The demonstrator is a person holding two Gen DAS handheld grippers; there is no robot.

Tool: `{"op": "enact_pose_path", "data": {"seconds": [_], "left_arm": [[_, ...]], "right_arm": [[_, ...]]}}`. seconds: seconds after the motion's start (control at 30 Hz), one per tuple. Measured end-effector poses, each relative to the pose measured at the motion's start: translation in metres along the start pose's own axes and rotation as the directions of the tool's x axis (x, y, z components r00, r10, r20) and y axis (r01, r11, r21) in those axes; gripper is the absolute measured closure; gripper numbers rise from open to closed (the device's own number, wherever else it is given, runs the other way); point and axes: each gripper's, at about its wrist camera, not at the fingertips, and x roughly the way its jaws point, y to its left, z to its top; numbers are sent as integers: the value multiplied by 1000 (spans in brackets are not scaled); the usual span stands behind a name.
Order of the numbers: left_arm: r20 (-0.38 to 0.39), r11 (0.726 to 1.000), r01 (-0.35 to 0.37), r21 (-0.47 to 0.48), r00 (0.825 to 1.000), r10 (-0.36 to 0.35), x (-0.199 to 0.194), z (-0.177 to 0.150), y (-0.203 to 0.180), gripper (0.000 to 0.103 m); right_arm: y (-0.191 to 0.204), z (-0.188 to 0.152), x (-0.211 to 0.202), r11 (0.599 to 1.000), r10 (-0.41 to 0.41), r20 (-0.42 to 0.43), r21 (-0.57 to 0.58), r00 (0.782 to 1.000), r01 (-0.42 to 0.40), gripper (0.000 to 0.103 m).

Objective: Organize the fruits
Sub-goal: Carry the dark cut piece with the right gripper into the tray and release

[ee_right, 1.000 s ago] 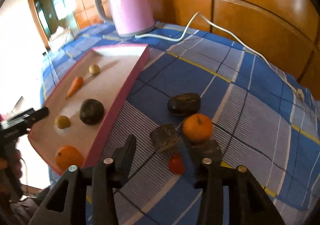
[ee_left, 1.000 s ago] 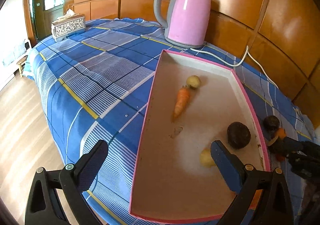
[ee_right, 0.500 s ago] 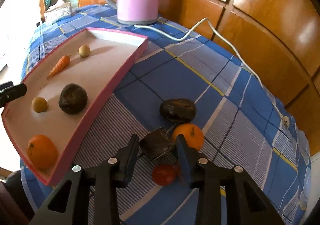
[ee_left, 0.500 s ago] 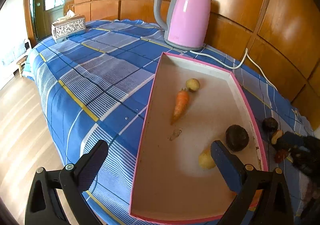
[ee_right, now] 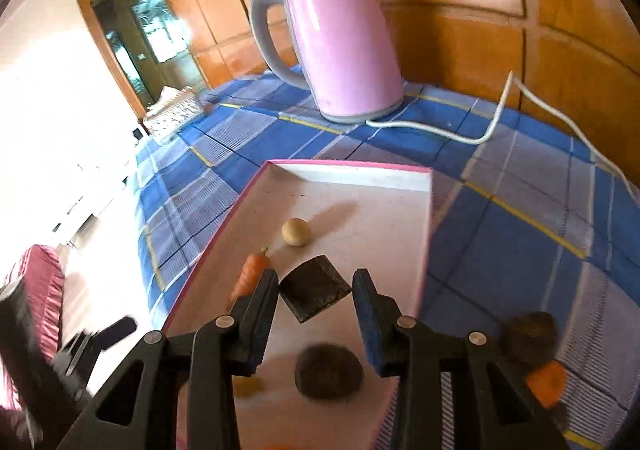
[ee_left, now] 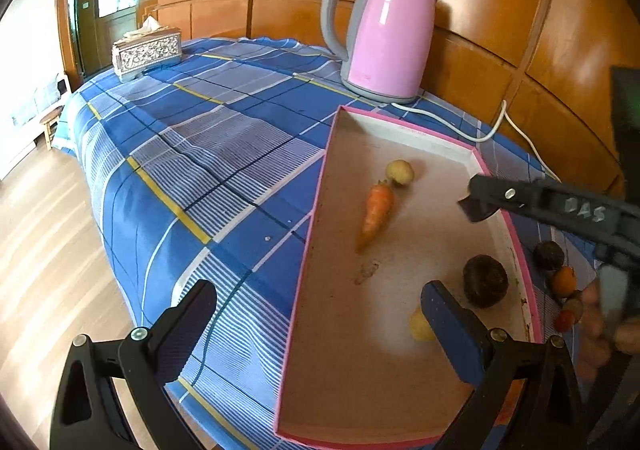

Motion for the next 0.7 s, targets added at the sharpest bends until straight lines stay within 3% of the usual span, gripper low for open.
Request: {"op": "enact_pose_path", "data": {"seconds": [0.2, 0.5, 0.7], "left_arm": [[5, 1000, -4, 0, 1000, 4, 0, 1, 1, 0], [19, 999, 25, 46, 999, -26, -8, -1, -12, 0], [23, 994, 63, 89, 998, -65, -16, -3, -25, 0]], "right_arm": [[2, -7, 13, 1000, -19, -5, 22, 1000, 19, 63], [-5, -29, -31, 997, -67, 82, 41, 994, 64, 60], [-18, -53, -63, 983, -172, 137, 85, 976, 161, 60]]}}
